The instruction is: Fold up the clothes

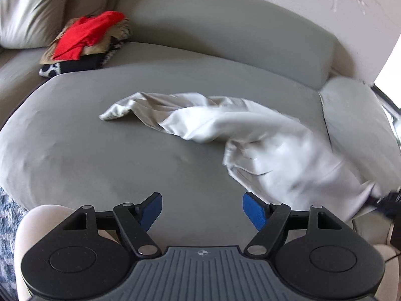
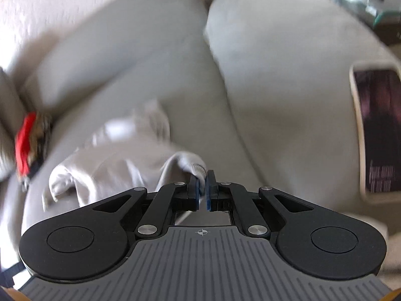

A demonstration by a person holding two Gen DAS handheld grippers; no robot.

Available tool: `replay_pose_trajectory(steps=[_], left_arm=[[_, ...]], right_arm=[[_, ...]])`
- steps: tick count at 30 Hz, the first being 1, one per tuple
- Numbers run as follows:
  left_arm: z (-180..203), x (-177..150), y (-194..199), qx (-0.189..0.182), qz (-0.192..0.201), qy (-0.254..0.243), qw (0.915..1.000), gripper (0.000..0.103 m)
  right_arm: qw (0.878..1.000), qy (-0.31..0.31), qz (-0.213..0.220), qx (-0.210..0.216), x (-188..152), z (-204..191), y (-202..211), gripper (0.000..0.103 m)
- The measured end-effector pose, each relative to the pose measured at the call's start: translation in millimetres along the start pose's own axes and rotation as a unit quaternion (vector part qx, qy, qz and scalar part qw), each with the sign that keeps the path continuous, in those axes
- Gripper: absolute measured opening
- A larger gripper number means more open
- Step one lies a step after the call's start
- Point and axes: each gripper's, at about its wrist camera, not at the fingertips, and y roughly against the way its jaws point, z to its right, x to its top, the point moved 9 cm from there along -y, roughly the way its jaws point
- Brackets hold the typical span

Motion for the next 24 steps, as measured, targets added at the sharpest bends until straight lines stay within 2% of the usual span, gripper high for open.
replay_pose_trajectory(steps=[1,3,6,7,9,12,24], left_arm=[[5.2,-2.8,-0.3,0.000,-0.004,-0.007,1.0000,0.072],[11.9,-8.3,1.1,0.002,-0.011,-0.019,0.9998,0.073],[16.5,-14.4,4.3,0.007,-0.016,-0.030,0.9994,0.075],[16.6,-15.8,4.7,0.010,-0.018,-0.031,0.9993,0.075],[16.7,-18.2,5.2,0.015,-0.020,-0.033,0.9991,0.075],[18.6,-21.4,5.2,0.020,-0.024,-0.033,0.9990,0.075],[19.8,-26.4,6.6,0.016,-0.025,-0.034,0.9990,0.076]], right_arm=[[1.000,0.007,-0.008,0.003,-8.9,-1.7,-1.0,0.017],[1.000,0.023,-0.012,0.007,-20.4,-7.1,-0.7,0.024],[0.999,0.046,-0.005,0.020,-26.9,-19.1,5.5,0.042],[0.998,0.052,-0.003,0.025,-28.7,-22.7,8.8,0.044],[0.998,0.060,-0.001,0.030,-26.6,-31.0,13.1,0.045],[0.997,0.069,0.005,0.039,-28.8,-34.2,19.7,0.054],[0.996,0.075,0.002,0.045,-34.2,-39.1,25.8,0.054]])
